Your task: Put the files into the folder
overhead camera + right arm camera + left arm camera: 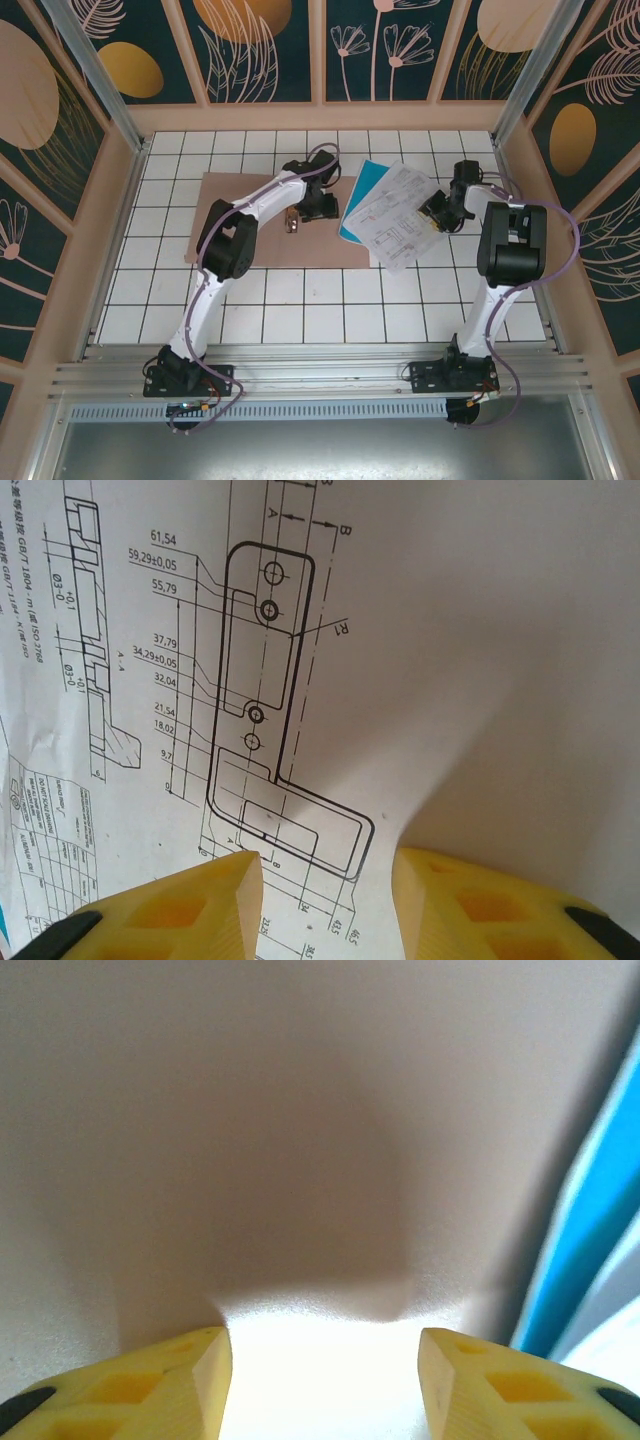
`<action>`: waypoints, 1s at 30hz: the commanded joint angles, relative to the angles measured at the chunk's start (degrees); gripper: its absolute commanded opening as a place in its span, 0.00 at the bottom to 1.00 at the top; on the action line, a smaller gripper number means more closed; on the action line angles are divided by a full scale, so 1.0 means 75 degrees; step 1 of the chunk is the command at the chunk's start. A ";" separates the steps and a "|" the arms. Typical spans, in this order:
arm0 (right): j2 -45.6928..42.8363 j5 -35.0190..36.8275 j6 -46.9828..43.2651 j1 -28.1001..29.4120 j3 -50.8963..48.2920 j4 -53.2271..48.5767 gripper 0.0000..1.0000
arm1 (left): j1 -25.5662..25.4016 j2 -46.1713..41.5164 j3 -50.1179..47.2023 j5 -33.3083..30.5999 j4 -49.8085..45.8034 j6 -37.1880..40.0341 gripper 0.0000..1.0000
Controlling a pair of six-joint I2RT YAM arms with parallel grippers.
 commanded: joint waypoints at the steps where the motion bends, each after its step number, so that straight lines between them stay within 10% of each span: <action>1: 0.0326 0.0188 -0.0230 0.0074 0.0142 -0.0396 0.41 | -0.0118 0.0096 0.0337 0.0396 0.0116 -0.0170 0.54; 12: 0.0504 0.0461 -0.0452 0.0388 0.0514 -0.0641 0.41 | 0.0840 -0.1819 -0.1106 -0.1125 -0.0705 -0.0326 0.64; 30: 0.0851 0.0344 -0.0490 0.0735 0.0927 -0.0741 0.41 | 0.1157 -0.0914 -0.1879 -0.0137 0.0893 -0.0024 0.51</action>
